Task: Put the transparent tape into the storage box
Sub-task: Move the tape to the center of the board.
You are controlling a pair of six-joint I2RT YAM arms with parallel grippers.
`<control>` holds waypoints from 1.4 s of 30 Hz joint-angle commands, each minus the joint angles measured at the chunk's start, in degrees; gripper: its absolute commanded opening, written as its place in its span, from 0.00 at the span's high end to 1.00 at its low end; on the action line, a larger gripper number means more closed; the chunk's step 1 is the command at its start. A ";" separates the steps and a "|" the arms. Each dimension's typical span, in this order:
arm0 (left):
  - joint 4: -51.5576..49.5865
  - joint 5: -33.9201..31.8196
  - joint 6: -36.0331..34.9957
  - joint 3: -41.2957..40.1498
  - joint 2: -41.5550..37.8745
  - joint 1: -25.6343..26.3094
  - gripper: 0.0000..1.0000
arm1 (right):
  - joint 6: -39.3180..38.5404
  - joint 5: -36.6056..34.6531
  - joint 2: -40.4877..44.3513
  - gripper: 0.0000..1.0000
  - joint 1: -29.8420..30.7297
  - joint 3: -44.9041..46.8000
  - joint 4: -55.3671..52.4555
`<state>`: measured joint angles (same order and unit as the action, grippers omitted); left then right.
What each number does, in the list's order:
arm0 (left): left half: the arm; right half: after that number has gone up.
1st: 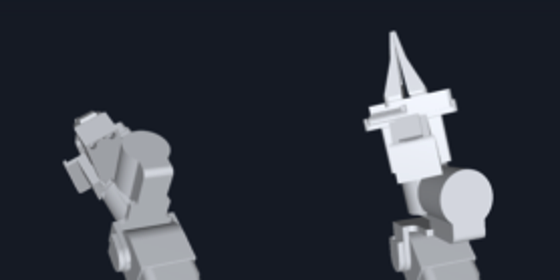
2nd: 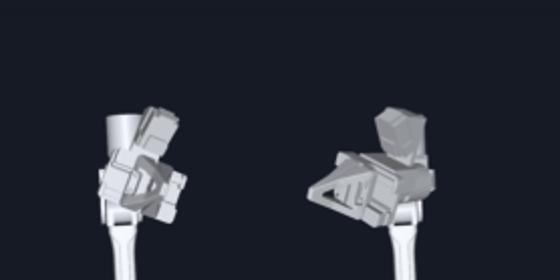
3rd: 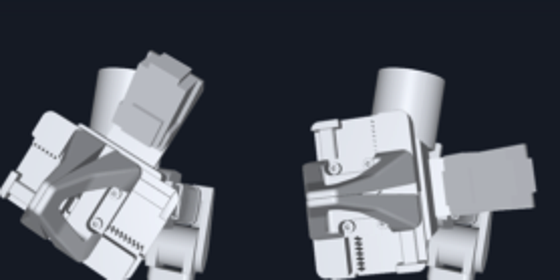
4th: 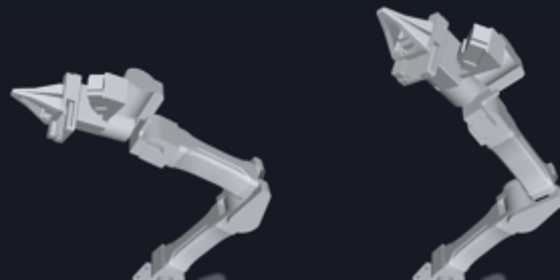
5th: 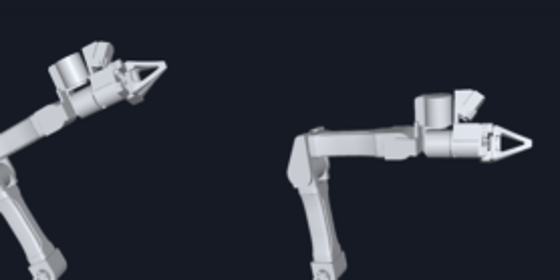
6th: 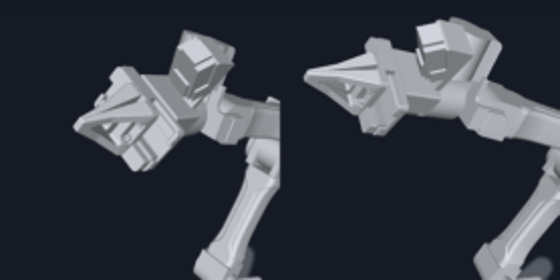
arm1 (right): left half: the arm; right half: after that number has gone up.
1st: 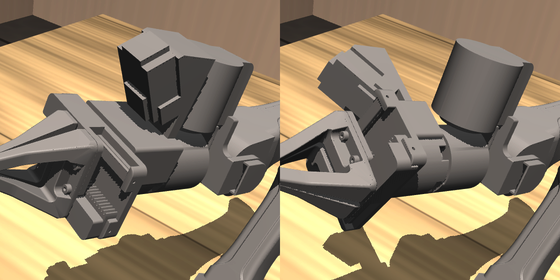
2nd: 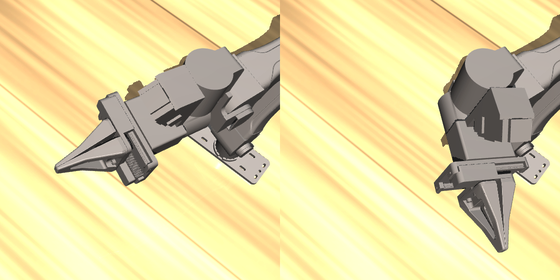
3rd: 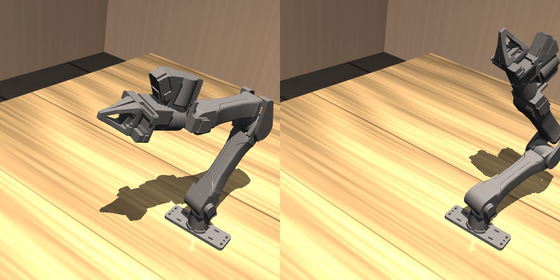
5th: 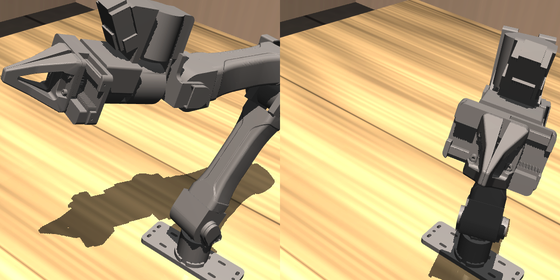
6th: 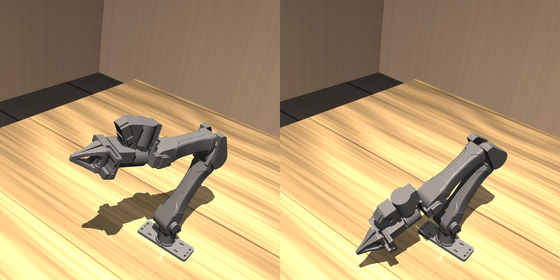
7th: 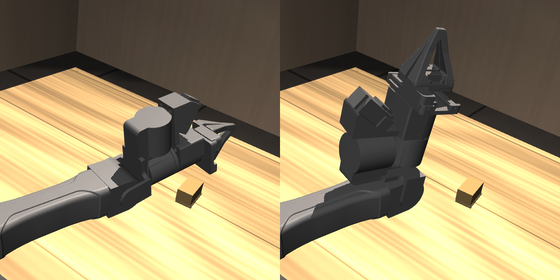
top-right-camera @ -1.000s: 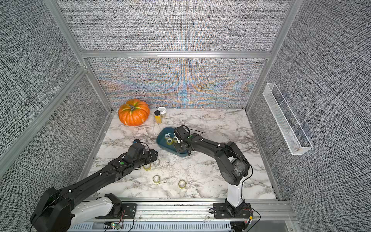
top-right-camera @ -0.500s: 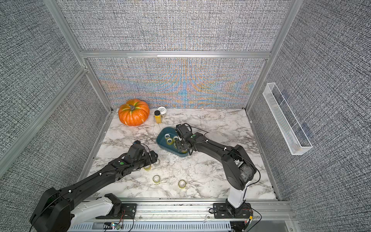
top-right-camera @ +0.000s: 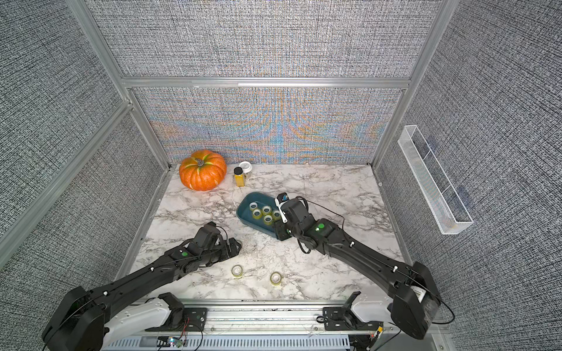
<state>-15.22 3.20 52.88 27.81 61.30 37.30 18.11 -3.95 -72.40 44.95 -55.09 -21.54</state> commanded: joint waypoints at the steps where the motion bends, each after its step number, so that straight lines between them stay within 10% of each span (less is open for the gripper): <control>1: 0.81 -0.17 1.77 -0.72 -2.10 0.30 0.00 | 2.82 2.08 2.45 0.40 1.84 3.75 1.68; 22: -5.44 -12.53 3.09 -0.10 -9.63 -1.23 0.00 | 16.98 -4.84 -17.28 0.38 15.12 1.83 14.73; 42: 3.26 -6.67 2.94 -4.21 -6.28 -9.61 0.00 | 20.04 -8.27 -36.91 0.35 15.22 -13.35 12.51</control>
<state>-13.39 -4.49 56.93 23.66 54.85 27.99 37.56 -10.87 -107.79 60.53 -67.07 -7.60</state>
